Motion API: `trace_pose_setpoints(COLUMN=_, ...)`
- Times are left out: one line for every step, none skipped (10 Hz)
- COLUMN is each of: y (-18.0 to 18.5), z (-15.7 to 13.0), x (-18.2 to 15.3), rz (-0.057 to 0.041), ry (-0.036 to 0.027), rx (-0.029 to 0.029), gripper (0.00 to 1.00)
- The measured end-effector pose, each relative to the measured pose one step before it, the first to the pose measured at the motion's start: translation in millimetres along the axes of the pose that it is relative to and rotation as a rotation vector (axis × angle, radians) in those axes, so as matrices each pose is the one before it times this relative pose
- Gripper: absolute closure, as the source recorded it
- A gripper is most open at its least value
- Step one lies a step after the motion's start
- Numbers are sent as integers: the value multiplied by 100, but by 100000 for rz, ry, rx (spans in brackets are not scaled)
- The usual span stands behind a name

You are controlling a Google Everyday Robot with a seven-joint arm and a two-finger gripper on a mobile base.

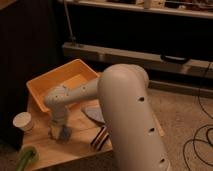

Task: Wipe table surface with sponge

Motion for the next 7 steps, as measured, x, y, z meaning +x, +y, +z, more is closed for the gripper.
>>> trace_pose_setpoints(y=1057, z=492, x=115, rz=-1512, ry=144, rx=-2502, gripper=94)
trace_pose_setpoints(y=1136, z=330, x=-31, rz=-1486, ry=141, rx=-1701, gripper=94)
trace_pose_setpoints(y=567, z=80, x=89, rz=-782, ry=-130, rx=-1013, gripper=94)
trace_pose_setpoints(y=339, z=-150, x=597, rz=330, ry=-435, rx=-972, gripper=94)
trace_pose_setpoints(y=300, z=-189, x=913, rz=604, ry=-551, rx=-818, gripper=94)
trace_pose_setpoints(y=405, z=-520, x=1141, rz=1055, ry=-625, rx=-308, gripper=94)
trace_pose_setpoints(y=194, z=-599, x=939, rz=1394, ry=-438, rx=275, gripper=94)
